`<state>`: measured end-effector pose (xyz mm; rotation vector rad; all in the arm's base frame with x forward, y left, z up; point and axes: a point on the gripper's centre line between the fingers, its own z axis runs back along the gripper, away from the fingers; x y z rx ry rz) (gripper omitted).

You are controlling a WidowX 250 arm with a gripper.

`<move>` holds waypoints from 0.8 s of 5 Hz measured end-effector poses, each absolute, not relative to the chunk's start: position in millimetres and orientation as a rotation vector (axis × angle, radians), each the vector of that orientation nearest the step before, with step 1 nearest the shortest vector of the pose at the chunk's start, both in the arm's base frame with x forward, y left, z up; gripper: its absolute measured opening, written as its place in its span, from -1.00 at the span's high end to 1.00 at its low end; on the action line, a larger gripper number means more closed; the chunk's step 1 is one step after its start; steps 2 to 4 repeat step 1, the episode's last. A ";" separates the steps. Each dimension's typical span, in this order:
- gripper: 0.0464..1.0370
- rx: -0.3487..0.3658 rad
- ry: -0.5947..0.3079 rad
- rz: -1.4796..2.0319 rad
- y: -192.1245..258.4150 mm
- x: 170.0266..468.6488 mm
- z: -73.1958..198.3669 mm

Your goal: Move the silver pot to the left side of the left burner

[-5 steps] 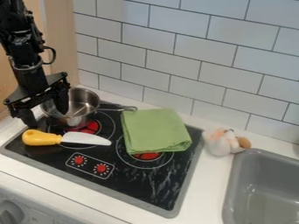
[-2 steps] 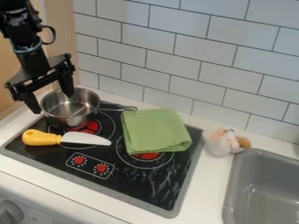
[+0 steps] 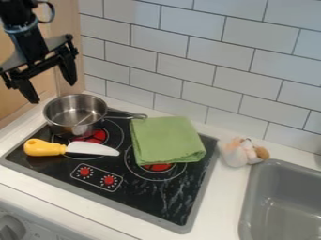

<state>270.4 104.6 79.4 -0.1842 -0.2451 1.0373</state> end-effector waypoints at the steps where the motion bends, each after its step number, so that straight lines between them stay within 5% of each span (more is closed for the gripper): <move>1: -0.92 -0.184 -0.247 1.037 104.8 269.7 80.3; 4: -0.92 -0.184 -0.247 1.037 104.8 269.7 80.3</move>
